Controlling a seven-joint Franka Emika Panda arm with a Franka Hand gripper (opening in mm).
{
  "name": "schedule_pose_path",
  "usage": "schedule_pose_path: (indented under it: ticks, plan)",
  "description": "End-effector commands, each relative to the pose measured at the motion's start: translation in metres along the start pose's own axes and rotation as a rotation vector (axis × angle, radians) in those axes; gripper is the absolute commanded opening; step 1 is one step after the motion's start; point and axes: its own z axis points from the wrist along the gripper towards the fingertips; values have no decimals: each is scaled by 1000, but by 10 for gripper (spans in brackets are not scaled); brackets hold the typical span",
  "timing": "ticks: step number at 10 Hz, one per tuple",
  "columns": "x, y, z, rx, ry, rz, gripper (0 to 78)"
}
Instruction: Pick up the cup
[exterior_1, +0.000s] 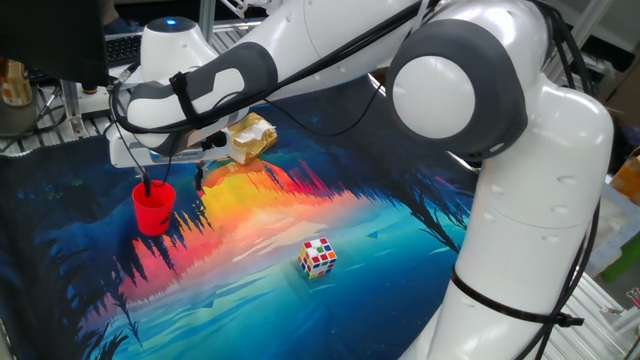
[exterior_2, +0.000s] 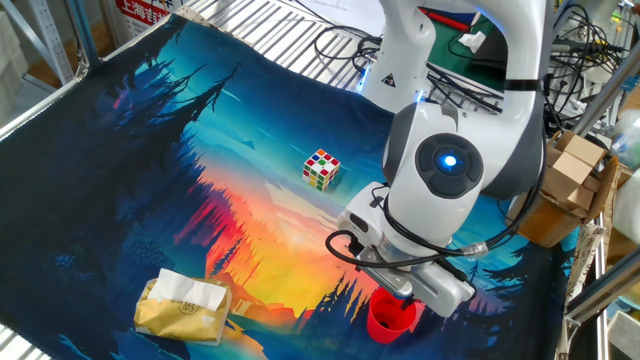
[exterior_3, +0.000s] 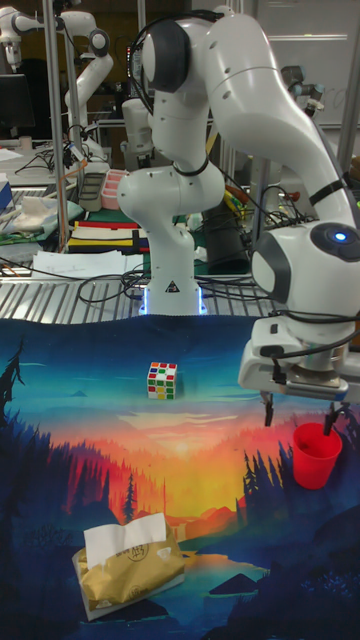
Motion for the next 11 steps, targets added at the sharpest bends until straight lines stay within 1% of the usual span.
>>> schedule_pose_path:
  ticks: [1, 7, 8, 9, 11]
  plan:
    - [4, 2, 23, -13, -7, 5, 774]
    - [4, 2, 26, -14, -3, -9, 774]
    - [5, 2, 27, -20, -2, -11, 774]
    - [4, 3, 30, -37, -1, -11, 774]
    - [5, 3, 33, -40, -4, -15, 774]
